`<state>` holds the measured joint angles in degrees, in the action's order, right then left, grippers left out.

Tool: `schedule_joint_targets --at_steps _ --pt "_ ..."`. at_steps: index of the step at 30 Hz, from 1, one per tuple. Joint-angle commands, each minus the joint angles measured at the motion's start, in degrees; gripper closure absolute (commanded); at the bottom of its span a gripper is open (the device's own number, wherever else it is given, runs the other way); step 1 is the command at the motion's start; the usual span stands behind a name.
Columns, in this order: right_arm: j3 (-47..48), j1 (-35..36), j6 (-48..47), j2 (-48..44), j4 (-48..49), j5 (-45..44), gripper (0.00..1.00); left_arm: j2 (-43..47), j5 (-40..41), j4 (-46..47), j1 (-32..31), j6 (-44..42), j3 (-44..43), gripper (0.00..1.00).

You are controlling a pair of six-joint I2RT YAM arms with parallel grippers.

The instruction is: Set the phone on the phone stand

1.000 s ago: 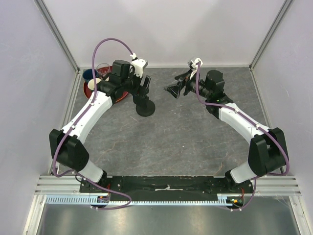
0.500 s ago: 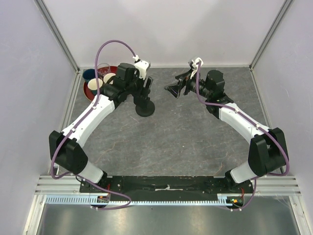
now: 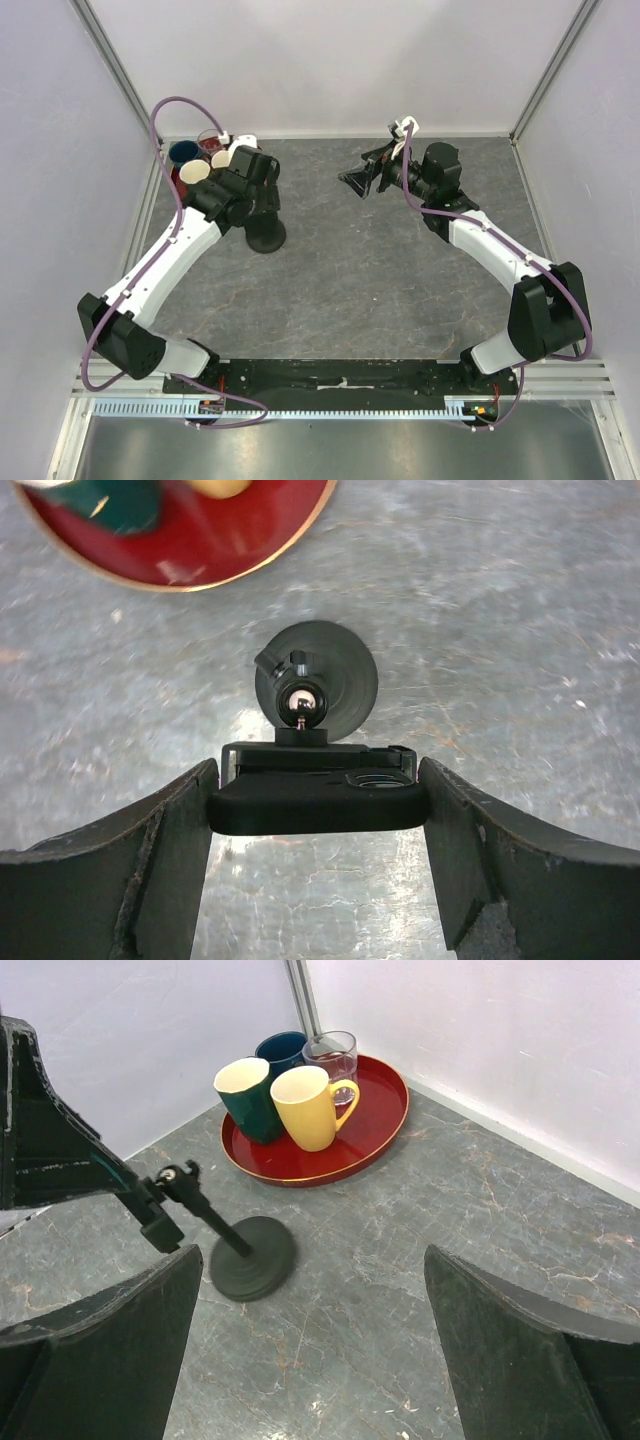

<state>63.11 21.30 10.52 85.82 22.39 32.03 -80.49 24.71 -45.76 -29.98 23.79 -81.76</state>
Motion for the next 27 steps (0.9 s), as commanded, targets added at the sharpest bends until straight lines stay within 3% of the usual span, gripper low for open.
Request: schedule_joint_targets --at_steps 1,5,6,9,12,17,27 --pt "0.17 -0.21 0.81 -1.97 1.52 -0.74 0.02 3.58 13.34 -7.32 0.18 16.1 -4.55 0.98" --pt "0.08 -0.29 0.38 -2.41 0.99 -1.36 0.02 2.1 20.53 -18.17 0.36 24.44 -9.45 0.98" --pt "0.17 -0.29 0.29 -2.41 0.99 -1.53 0.02 1.39 23.69 -20.84 0.53 29.77 -10.69 0.98" --pt "0.26 -0.29 0.02 -2.24 0.46 -1.62 0.02 -0.72 26.52 -30.93 2.37 38.49 -14.3 0.98" --pt "0.52 -0.29 0.02 -2.15 0.2 -1.62 0.02 0.24 27.67 -34.3 5.45 43.43 -13.87 0.98" --pt "0.43 -0.21 0.02 -2.33 0.2 -1.45 0.02 3.49 27.67 -33.34 13.61 44.76 -11.23 0.98" --pt "0.52 -0.21 0.46 -2.33 0.46 -1.18 0.02 2.18 36.81 -40.54 18.46 48.53 -13.96 0.98"
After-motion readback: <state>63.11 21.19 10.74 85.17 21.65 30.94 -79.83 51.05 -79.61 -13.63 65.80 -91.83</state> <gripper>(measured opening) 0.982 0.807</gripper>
